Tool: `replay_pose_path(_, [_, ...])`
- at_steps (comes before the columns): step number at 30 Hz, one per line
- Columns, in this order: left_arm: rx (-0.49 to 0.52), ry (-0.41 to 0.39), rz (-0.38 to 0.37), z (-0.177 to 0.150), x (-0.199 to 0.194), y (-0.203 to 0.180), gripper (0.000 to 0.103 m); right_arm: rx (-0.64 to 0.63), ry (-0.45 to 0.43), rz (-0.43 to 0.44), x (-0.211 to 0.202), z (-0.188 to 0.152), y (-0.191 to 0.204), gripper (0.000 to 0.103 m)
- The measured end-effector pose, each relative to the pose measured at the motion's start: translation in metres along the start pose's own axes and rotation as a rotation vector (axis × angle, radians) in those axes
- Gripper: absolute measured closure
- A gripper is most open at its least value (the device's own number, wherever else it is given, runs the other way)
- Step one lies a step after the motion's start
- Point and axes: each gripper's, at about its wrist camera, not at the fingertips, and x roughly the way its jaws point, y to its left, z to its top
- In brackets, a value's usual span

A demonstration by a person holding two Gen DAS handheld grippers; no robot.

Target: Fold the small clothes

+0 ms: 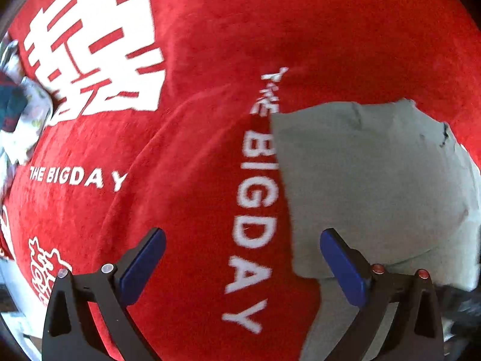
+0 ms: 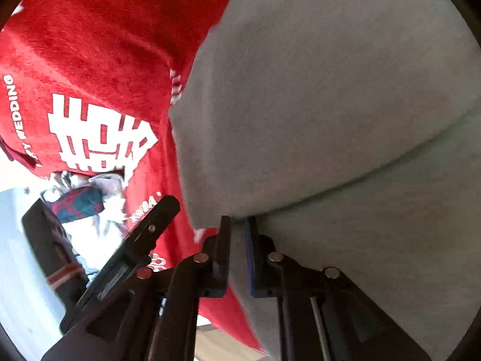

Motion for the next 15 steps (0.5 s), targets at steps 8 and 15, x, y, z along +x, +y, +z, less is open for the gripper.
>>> replay_pose_path(8, [0.034, 0.01, -0.037, 0.003, 0.005, -0.037, 0.0, 0.243, -0.336, -0.162, -0.127, 0.055, -0.11, 0.044])
replay_pose_path(15, [0.063, 0.042, 0.023, -0.002, 0.022, -0.052, 0.0, 0.309, -0.36, -0.123, -0.143, 0.081, -0.139, 0.096])
